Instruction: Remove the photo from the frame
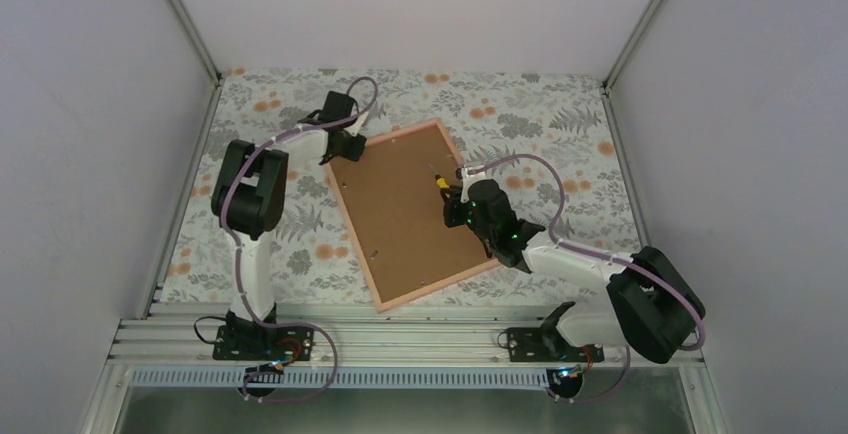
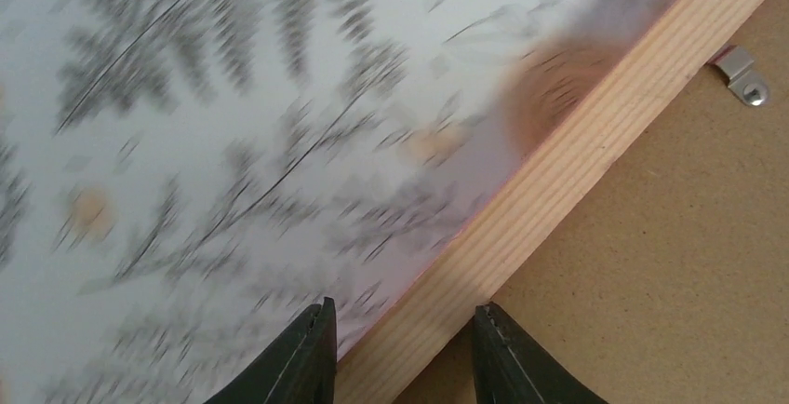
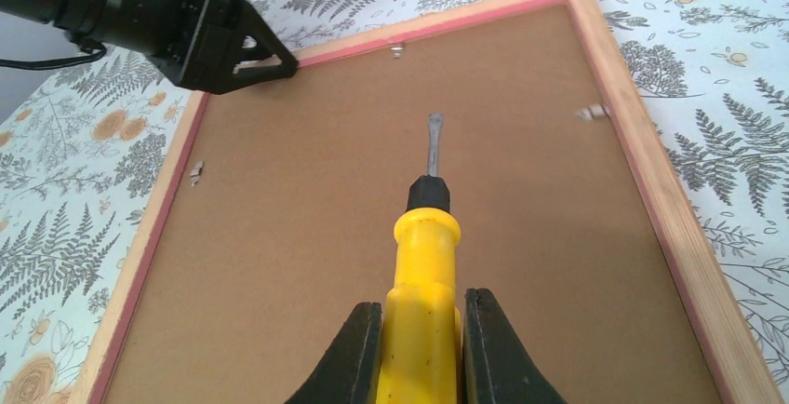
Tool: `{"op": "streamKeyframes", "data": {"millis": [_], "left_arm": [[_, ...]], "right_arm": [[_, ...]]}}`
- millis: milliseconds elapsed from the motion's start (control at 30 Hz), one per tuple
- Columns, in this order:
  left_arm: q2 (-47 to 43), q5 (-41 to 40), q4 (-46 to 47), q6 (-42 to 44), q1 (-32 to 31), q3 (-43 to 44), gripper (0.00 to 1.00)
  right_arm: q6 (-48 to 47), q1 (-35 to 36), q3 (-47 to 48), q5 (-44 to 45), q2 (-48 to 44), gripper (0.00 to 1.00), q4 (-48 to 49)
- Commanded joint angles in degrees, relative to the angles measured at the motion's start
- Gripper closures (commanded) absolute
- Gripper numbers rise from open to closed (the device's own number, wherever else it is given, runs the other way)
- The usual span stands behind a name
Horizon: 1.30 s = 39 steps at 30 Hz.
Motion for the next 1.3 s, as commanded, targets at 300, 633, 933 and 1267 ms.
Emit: {"op": "streamKeyframes", "data": {"millis": [300, 633, 933, 1267], "left_arm": [[-13.91, -5.01, -2.09, -23.77, 3.13, -20.78, 0.65], [-28.87, 1.94, 5.55, -35.22, -1.37, -40.37, 0.67], [-32.62, 3.50, 7.53, -42.80, -11.81, -47.34, 0.67], [-34.42, -2.27, 1.14, -37.77, -14.31, -42.64, 0.50]], "right_arm": [[-2.15, -0.32, 5.45, -5.94, 2.99, 0.96, -1.09], [-5.49, 3.07, 12.68, -11.88, 11.53, 0.96, -5.22], [-5.76, 4.78, 14.99, -13.30, 15.37, 0.96, -5.35], [-4.86, 4.69, 12.90, -8.33, 15.02, 0.96, -5.71]]}}
